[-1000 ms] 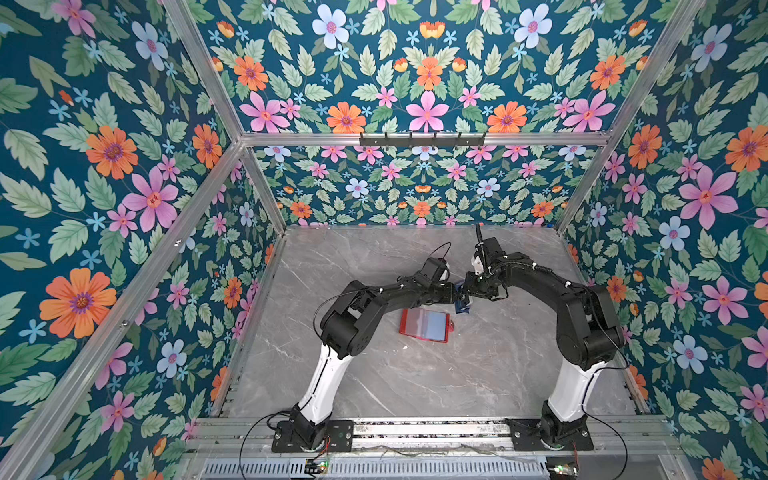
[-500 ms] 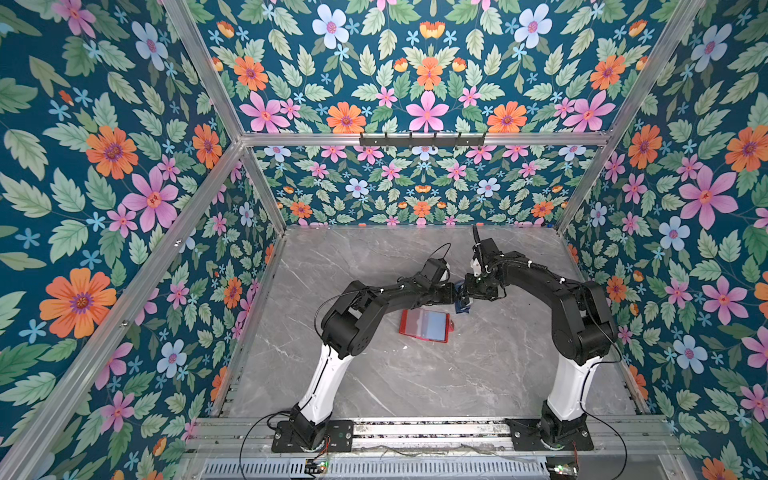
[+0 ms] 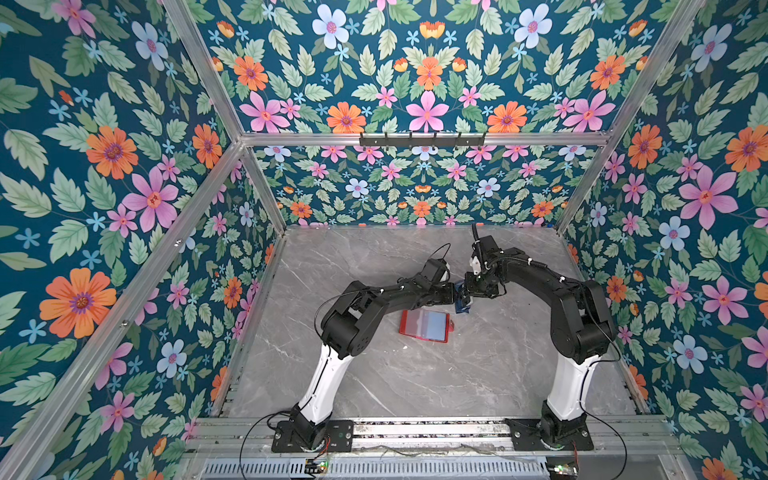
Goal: Put the credit cards into the card holder
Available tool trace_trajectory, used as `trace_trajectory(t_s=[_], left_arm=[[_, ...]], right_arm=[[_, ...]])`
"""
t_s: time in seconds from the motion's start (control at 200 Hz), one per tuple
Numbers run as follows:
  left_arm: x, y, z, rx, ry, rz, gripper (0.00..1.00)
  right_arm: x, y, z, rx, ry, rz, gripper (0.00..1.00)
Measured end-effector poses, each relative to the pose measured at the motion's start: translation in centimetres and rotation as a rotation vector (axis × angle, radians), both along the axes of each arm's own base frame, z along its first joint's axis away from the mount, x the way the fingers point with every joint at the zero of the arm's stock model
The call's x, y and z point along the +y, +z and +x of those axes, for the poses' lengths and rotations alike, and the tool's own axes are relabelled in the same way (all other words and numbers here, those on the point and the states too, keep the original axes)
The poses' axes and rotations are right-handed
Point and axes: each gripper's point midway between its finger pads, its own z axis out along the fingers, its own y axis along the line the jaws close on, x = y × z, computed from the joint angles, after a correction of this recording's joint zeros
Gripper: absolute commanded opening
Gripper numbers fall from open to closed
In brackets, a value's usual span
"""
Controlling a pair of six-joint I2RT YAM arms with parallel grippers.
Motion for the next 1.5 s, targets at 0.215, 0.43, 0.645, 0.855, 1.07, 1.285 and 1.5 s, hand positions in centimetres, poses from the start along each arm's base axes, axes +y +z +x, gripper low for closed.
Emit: trace_trajectory(t_s=[0.215,0.43,0.645,0.855,1.07,1.285,1.5], left_arm=[[0.0,0.0,0.0,0.001,0.004,-0.004,0.23],[-0.1,0.0,0.0,-0.002,0.004,-0.006,0.23],[-0.1,0.0,0.0,0.002,0.012,-0.013,0.21],[-0.1,0.0,0.0,-0.002,0.012,-0.015,0.21],[-0.1,0.0,0.1,-0.003,0.013,-0.015,0.21],[-0.1,-0.1,0.1,-0.004,0.013,-0.018,0.21],[0.0,0.0,0.0,-0.005,0.014,-0.022,0.22]], right_arm=[[-0.1,0.4,-0.1,0.001,0.013,-0.009,0.29],[-0.2,0.8,-0.3,-0.002,0.024,-0.018,0.26],[-0.2,1.2,-0.5,-0.005,0.029,-0.020,0.22],[0.0,1.6,-0.5,-0.007,0.035,-0.029,0.17],[0.2,1.9,-0.6,-0.006,0.040,-0.029,0.09],[0.6,2.4,-0.7,-0.016,0.048,-0.019,0.03],[0.5,2.6,-0.8,-0.023,0.047,-0.014,0.02]])
